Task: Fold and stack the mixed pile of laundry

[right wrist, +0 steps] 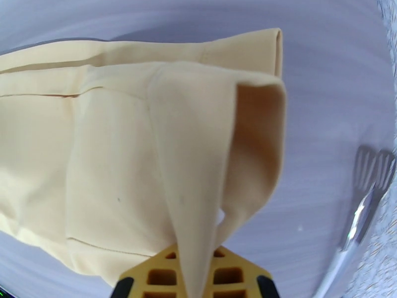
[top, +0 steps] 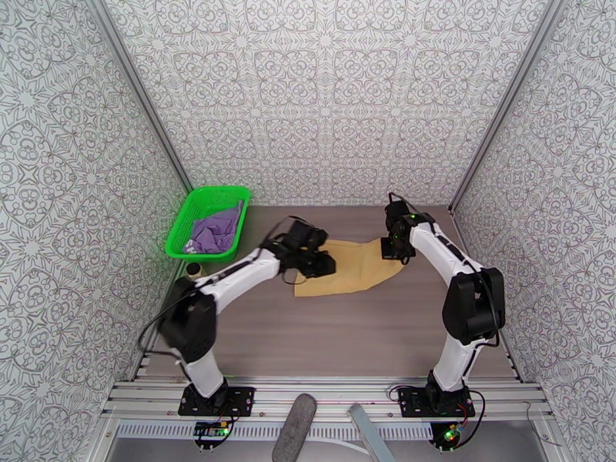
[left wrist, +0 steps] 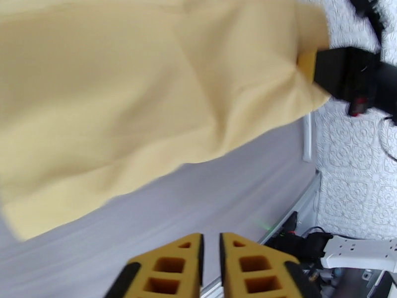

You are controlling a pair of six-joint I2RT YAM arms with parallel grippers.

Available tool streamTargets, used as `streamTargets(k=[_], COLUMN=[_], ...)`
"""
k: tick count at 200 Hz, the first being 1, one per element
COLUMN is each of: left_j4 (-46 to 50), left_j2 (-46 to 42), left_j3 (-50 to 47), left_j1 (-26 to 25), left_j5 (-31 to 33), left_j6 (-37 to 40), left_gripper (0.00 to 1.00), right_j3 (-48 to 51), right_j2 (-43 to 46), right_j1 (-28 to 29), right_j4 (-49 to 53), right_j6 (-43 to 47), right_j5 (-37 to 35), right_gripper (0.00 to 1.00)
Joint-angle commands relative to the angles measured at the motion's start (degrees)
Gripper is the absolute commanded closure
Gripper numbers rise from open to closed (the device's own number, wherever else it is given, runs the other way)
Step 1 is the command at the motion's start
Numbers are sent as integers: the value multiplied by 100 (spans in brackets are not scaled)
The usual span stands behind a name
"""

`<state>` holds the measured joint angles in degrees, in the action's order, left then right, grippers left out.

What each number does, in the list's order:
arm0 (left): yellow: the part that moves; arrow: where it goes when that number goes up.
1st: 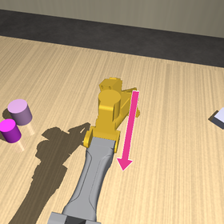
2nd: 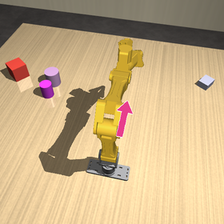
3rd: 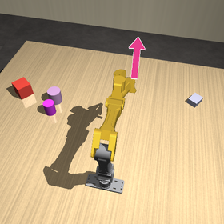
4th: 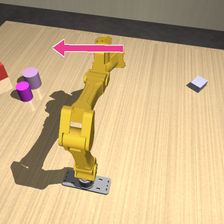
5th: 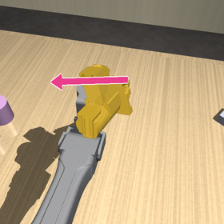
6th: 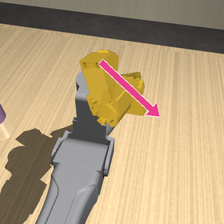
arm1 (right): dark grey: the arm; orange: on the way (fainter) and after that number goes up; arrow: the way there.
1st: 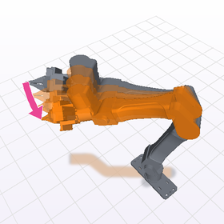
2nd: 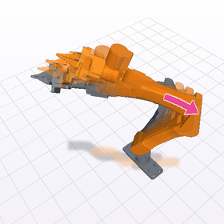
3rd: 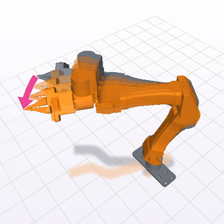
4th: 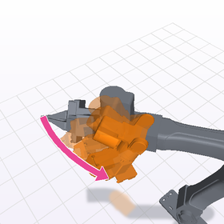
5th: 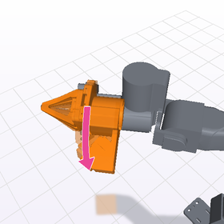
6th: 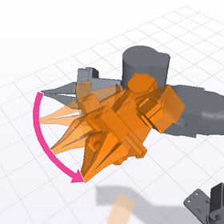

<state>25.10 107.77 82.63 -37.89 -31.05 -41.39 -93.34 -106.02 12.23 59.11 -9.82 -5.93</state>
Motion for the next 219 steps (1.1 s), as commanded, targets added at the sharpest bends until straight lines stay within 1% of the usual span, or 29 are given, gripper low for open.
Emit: streamTargets(k=[1,15,36,73,93,112,124,138,155,181,219], left_j4=[-747,-709,-319,93,98,93,280,608,980,1269,1222], left_j2=[784,1266,1851,2397,2352,2018,1668,1372,1198,1373,1948], left_j3=[740,1193,1799,2079,1976,1831,1824,1843,1879,1896,2075], left_j1=[-384,-522,-597,-558,-488,-452,-452,-448,-393,-292,-322], left_j5=[-462,-452,-302,-18,-9,15,109,371,578,721,607], left_j6=[-522,-555,-473,-336,-320,-208,-40,139,242,314,338], left_gripper=[87,88,89,90,91,90,88,85,84,85,87], right_j3=[-514,-727,-905,-1095,-1138,-1138,-1134,-1117,-1106,-1089,-1080], right_j2=[-124,-188,-259,-366,-424,-463,-481,-490,-499,-486,-446], right_j1=[-90,-84,-91,-89,-90,-98,-112,-107,-108,-107,-109], right_j4=[355,486,607,715,720,725,716,707,692,707,724], right_j6=[560,646,714,772,781,789,790,782,772,772,774], right_j5=[1,184,363,404,426,392,391,404,435,435,468], right_gripper=[100,100,100,100,100,100,100,100,100,100,100])
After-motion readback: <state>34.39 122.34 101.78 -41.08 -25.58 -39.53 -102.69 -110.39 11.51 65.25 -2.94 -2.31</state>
